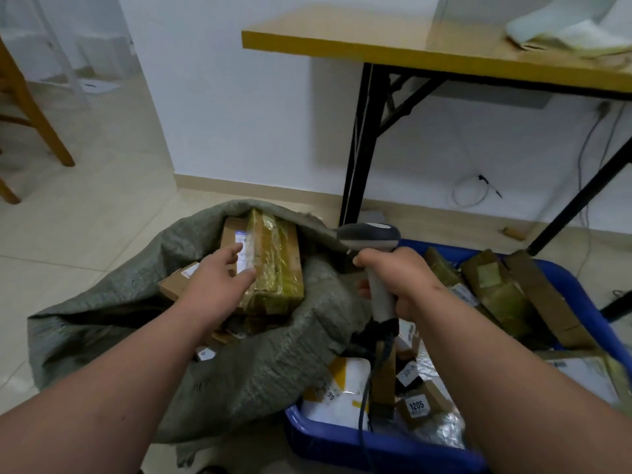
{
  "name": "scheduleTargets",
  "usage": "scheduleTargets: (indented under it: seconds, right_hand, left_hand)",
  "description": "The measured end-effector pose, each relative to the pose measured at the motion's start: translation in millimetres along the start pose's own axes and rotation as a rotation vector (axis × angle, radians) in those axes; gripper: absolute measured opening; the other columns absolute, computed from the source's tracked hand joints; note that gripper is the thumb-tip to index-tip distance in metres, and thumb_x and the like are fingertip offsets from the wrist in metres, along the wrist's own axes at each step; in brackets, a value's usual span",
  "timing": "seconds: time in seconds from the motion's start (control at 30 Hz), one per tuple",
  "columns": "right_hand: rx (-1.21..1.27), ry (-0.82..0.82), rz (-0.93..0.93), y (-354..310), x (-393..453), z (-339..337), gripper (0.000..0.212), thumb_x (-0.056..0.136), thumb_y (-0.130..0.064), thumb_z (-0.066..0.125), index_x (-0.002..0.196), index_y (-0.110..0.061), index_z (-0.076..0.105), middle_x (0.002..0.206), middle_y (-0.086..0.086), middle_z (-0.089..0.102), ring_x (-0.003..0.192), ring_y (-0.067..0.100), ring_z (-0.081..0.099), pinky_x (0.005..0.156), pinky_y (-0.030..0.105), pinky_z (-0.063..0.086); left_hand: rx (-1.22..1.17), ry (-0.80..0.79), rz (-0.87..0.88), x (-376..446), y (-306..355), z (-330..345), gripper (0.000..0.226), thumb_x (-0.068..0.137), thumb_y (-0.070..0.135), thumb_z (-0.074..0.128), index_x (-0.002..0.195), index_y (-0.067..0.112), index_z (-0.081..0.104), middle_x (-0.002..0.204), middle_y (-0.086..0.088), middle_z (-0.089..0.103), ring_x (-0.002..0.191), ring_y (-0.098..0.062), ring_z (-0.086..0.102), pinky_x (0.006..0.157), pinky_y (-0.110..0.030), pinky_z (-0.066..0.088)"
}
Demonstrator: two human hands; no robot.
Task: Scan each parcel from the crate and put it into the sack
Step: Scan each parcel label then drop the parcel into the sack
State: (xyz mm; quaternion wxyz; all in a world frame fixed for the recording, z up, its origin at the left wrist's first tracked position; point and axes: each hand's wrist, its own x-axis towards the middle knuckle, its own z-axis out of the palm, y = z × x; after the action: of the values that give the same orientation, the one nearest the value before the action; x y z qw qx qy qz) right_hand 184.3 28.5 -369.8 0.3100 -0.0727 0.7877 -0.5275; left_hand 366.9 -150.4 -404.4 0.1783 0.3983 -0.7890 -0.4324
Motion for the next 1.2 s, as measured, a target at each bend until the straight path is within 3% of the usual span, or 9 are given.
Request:
scheduleTargets:
  seconds: [0.13, 0.23, 0.4, 0.57, 0.77, 1.0, 1.2]
  right_hand:
    - [0.081, 0.064, 0.026, 10, -11, -47, 0.027, 0.081, -0.017, 0.072, 0.103, -0.004, 0.063, 0.090, 0.020, 0.070, 0.075, 0.029, 0.072, 0.064, 0.038, 0.062]
    - [0.113, 0.130, 0.026, 20, -15, -82, 0.016, 0.082, -0.014, 0.071, 0.093, -0.006, 0.063, 0.070, 0.012, 0.071, 0.057, 0.021, 0.070, 0.055, 0.033, 0.059]
    - [0.144, 0.173, 0.097, 43, -11, -129, 0.021, 0.085, -0.018, 0.071, 0.102, -0.012, 0.061, 0.094, 0.012, 0.067, 0.074, 0.026, 0.071, 0.064, 0.036, 0.060]
    - [0.185, 0.191, 0.119, 63, 10, -159, 0.021, 0.085, -0.020, 0.071, 0.102, -0.012, 0.062, 0.097, 0.013, 0.067, 0.080, 0.028, 0.070, 0.067, 0.036, 0.058]
    - [0.273, 0.196, 0.173, 86, 44, -170, 0.030, 0.086, -0.019, 0.070, 0.111, -0.006, 0.062, 0.093, 0.013, 0.065, 0.072, 0.024, 0.068, 0.063, 0.033, 0.058]
    - [0.273, 0.164, 0.163, 91, 80, -169, 0.023, 0.085, -0.023, 0.071, 0.104, -0.014, 0.062, 0.094, 0.007, 0.068, 0.073, 0.019, 0.071, 0.058, 0.029, 0.055]
    - [0.284, 0.175, 0.165, 98, 98, -176, 0.024, 0.084, -0.025, 0.071, 0.104, -0.016, 0.063, 0.094, 0.005, 0.069, 0.072, 0.019, 0.071, 0.057, 0.030, 0.051]
  left_hand:
    - [0.047, 0.004, 0.092, -11, 28, 22, 0.057, 0.093, 0.031, 0.063, 0.146, 0.030, 0.042, 0.142, 0.001, 0.050, 0.124, -0.018, 0.052, 0.090, -0.036, 0.049]
    - [0.114, -0.029, 0.161, -17, 48, 46, 0.057, 0.092, 0.032, 0.064, 0.146, 0.029, 0.042, 0.142, 0.000, 0.049, 0.123, -0.017, 0.050, 0.092, -0.034, 0.046]
    - [0.184, -0.111, 0.248, -24, 81, 94, 0.058, 0.090, 0.034, 0.065, 0.145, 0.027, 0.045, 0.141, -0.002, 0.050, 0.127, -0.020, 0.049, 0.105, -0.042, 0.045]
    - [0.277, -0.121, 0.359, -22, 111, 149, 0.054, 0.089, 0.037, 0.066, 0.140, 0.027, 0.049, 0.138, 0.003, 0.049, 0.126, -0.016, 0.048, 0.104, -0.038, 0.045]
    - [0.414, -0.204, 0.407, 5, 136, 211, 0.054, 0.091, 0.035, 0.064, 0.140, 0.021, 0.050, 0.140, 0.000, 0.049, 0.129, -0.018, 0.044, 0.111, -0.036, 0.036]
    - [0.670, -0.363, 0.329, 42, 139, 273, 0.057, 0.091, 0.036, 0.063, 0.142, 0.017, 0.046, 0.141, -0.006, 0.046, 0.129, -0.023, 0.044, 0.109, -0.036, 0.036]
    - [0.412, -0.427, 0.127, 65, 139, 313, 0.052, 0.091, 0.038, 0.063, 0.138, 0.020, 0.048, 0.134, -0.007, 0.053, 0.120, -0.025, 0.052, 0.098, -0.035, 0.044]
